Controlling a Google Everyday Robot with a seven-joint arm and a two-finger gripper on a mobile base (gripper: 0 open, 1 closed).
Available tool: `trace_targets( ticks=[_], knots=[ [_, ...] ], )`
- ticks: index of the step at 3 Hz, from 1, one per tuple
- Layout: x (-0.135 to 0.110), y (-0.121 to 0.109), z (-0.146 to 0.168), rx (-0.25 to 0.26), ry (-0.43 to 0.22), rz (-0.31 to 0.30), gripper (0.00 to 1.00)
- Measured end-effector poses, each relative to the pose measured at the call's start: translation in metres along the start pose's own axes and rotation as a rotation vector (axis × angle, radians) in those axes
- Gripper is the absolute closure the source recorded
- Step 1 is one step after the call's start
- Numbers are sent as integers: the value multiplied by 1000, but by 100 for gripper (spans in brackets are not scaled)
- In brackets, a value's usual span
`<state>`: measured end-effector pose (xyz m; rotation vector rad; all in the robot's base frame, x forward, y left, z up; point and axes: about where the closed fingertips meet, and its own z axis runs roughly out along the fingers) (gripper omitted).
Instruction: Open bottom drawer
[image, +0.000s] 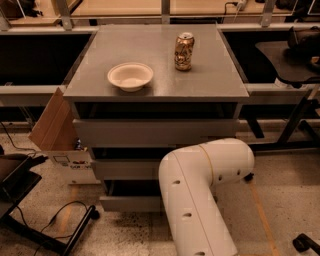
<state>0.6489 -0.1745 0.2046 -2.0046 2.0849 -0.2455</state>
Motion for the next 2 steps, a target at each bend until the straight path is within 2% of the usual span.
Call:
trace_targets(
  ticks=[1,2],
  knots=[
    [-1,14,8,-37,0,23,18],
    [5,29,23,-102,4,80,41]
  ],
)
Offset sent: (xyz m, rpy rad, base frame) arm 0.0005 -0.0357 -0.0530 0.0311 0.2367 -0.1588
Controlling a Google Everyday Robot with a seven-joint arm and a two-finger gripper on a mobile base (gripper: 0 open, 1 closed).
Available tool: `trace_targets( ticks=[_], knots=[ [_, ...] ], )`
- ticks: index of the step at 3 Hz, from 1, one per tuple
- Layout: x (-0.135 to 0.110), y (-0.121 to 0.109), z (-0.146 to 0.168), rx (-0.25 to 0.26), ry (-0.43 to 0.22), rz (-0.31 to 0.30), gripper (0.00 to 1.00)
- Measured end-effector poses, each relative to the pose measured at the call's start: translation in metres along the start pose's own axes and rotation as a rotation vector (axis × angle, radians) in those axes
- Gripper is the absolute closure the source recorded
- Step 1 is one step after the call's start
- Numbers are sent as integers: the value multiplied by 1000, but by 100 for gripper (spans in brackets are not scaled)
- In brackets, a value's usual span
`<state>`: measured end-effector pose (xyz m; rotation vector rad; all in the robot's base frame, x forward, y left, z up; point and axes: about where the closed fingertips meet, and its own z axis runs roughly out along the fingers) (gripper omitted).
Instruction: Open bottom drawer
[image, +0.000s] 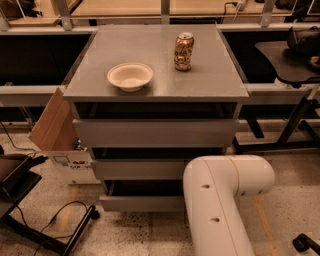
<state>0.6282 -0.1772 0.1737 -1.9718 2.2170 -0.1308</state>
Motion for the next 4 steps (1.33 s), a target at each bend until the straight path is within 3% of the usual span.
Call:
trace_targets(
  ticks=[2,3,4],
  knots=[
    [4,-3,-3,-23,7,16,88],
    [4,-4,-9,-23,7,16,100],
    [3,-4,-11,-23,7,16,100]
  ],
)
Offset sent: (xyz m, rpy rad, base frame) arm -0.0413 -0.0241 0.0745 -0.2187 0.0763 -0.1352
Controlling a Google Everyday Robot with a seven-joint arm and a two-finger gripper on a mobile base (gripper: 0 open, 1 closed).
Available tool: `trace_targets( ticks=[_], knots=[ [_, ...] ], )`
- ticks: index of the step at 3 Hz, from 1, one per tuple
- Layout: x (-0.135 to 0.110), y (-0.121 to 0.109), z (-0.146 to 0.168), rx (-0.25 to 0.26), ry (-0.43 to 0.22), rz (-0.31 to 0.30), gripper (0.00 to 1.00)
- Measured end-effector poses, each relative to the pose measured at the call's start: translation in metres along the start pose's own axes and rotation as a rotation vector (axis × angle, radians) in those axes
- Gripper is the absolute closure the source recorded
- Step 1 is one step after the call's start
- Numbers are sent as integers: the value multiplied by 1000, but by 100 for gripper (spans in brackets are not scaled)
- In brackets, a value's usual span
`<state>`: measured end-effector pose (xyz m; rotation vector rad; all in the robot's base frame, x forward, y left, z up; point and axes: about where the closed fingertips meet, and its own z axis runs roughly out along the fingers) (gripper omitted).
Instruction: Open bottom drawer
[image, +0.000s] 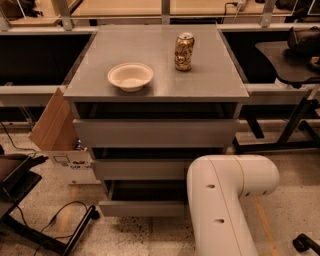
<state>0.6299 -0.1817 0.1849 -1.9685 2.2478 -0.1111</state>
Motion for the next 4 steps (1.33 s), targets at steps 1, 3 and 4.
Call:
trace_targets(
  ticks=[1,3,4],
  knots=[
    [0,0,0,0,0,0,100],
    [2,14,-13,-22,28,27,100],
    [2,23,-21,-31,42,50,100]
  ],
)
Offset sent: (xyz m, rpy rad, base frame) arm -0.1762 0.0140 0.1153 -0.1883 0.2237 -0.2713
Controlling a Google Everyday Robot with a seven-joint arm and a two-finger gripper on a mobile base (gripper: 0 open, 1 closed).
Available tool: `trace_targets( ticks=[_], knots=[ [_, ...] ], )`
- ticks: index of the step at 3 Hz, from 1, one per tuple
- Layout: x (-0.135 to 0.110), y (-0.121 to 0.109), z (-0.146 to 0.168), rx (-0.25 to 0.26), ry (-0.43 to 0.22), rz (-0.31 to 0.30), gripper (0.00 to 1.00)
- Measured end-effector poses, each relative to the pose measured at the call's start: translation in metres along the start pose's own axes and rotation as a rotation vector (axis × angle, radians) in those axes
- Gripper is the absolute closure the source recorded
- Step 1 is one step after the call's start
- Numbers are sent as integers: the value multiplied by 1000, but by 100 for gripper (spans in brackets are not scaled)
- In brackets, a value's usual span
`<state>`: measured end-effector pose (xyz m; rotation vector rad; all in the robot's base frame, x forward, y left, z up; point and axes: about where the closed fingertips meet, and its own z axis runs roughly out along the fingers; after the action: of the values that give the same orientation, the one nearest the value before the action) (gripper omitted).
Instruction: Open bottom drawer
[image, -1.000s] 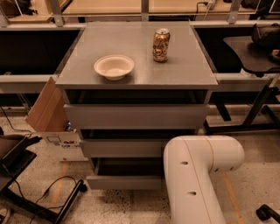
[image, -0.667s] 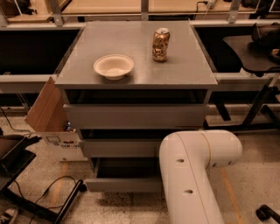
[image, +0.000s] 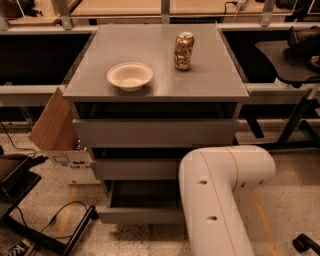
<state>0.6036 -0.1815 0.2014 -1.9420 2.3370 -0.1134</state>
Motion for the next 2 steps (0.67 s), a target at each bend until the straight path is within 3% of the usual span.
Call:
trace_targets(
  ticks=[2],
  knots=[
    [0,16,-11,-15,21,38,100]
  ],
)
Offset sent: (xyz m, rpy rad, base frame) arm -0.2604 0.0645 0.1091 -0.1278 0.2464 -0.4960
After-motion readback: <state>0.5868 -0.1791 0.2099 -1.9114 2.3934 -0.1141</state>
